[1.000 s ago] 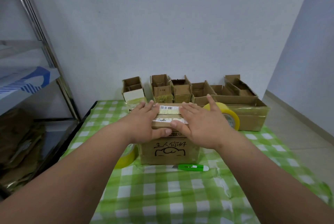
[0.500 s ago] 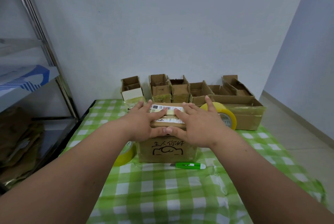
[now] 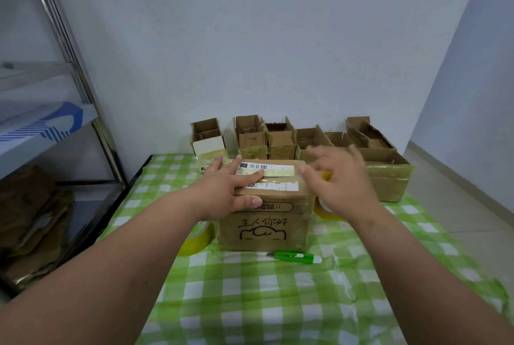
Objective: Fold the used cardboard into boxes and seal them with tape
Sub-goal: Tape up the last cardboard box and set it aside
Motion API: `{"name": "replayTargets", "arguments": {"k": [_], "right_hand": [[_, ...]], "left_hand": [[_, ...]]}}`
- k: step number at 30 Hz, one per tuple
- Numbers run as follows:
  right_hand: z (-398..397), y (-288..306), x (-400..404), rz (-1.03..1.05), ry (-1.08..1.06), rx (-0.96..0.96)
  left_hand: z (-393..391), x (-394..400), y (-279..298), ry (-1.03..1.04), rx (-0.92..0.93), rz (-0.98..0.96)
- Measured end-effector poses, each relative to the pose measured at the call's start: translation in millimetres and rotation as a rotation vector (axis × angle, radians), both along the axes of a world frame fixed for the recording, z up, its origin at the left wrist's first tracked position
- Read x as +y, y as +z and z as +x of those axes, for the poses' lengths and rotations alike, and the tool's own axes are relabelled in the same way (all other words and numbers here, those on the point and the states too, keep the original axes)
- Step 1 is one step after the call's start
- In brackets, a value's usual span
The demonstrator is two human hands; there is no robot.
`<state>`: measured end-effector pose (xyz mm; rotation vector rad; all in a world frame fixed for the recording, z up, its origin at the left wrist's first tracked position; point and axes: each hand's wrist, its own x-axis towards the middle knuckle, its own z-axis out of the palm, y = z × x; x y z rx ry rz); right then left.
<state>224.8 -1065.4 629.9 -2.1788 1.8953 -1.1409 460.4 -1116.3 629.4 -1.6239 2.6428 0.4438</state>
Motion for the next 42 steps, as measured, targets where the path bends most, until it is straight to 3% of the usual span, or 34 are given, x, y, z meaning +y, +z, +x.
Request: {"name": "replayTargets", "arguments": {"k": [3, 6, 9, 14, 16, 21, 26, 29, 32, 38, 42], "right_hand": [[-24, -3, -1, 0.148, -0.146, -0.235], [-38, -10, 1, 0.332, -0.089, -0.491], [-49, -12, 1, 0.383, -0.052, -0.593], [-64, -23, 2, 0.361, -0.065, -0.642], [-61, -24, 3, 0.295, -0.079, -0.687], [-28, -22, 5, 0.193, -0.123, -0.817], [11, -19, 8, 0.2, -0.064, -0.945], [19, -21, 8, 0.257, 0.058, -1.048], [24, -26, 14, 0.351, 0.201, -1.092], [40, -42, 33, 0.495, 0.355, -1.089], [61, -43, 45, 0.521, 0.425, -0.955]], "left_hand": [[2, 1, -7, 0.023, 0.146, -0.06], [1, 8, -20, 0.133, 0.447, -0.135], [0, 14, -26, 0.235, 0.626, -0.136], [1, 13, -28, 0.24, 0.694, -0.156], [1, 9, -27, 0.258, 0.687, -0.237], [-1, -4, -18, 0.367, 0.466, -0.466], [-8, -1, -21, 0.253, 0.43, -0.381], [-3, 1, -23, 0.232, 0.516, -0.272], [6, 1, -27, 0.202, 0.487, -0.231], [21, 2, -34, 0.156, 0.49, -0.209], [29, 4, -35, 0.076, 0.441, -0.261]]}}
